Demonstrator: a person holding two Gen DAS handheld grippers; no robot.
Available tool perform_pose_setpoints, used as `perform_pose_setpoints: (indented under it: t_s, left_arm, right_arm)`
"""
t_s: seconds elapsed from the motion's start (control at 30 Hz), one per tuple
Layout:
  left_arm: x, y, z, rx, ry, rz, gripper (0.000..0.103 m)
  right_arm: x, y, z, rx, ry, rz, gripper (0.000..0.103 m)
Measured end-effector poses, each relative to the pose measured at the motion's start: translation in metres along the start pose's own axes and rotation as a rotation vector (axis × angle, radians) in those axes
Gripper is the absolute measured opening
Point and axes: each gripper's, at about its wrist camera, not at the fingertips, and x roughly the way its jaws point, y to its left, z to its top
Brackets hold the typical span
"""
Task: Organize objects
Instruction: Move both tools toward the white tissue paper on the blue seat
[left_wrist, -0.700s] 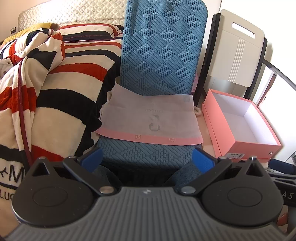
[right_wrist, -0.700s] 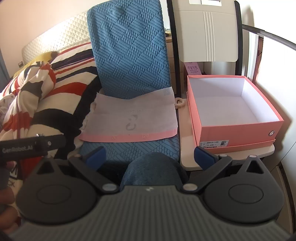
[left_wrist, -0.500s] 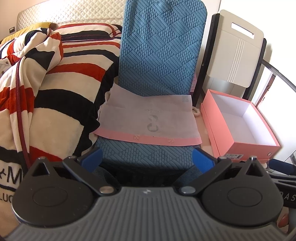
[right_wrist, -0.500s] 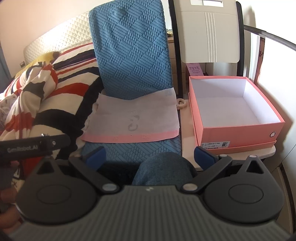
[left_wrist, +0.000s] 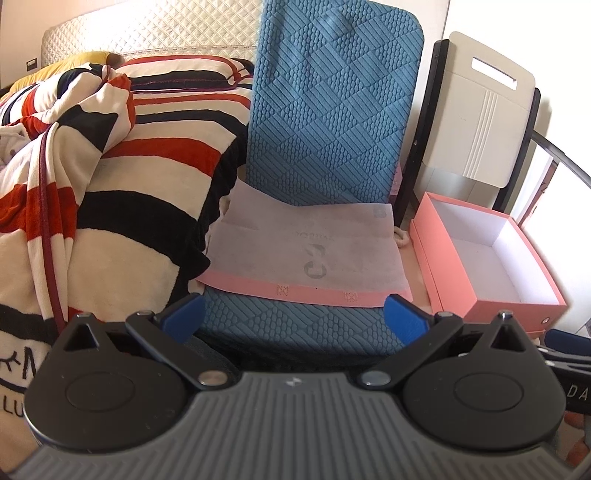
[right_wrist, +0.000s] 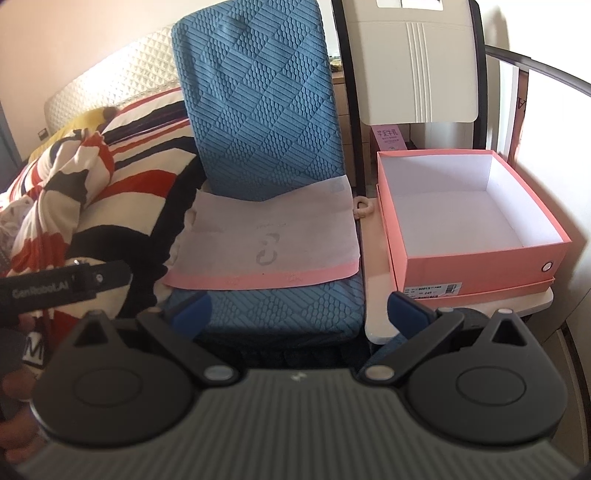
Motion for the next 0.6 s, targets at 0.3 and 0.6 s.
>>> perform_pose_setpoints:
  t_s: [0.3,0.6]
  left_arm:
    - [0.007,0.002,-0.006,-0.006,0.001,-0.019,0.103]
    - [0.025,0.01,-0.001,-0.035,0.009,0.004,0.103]
  right_arm:
    - [0.001,-0.014,-0.003,0.038,-0.012,0.008,0.103]
    - [0.02,-0.007,-0.003,0.045,0.001,0.018,0.103]
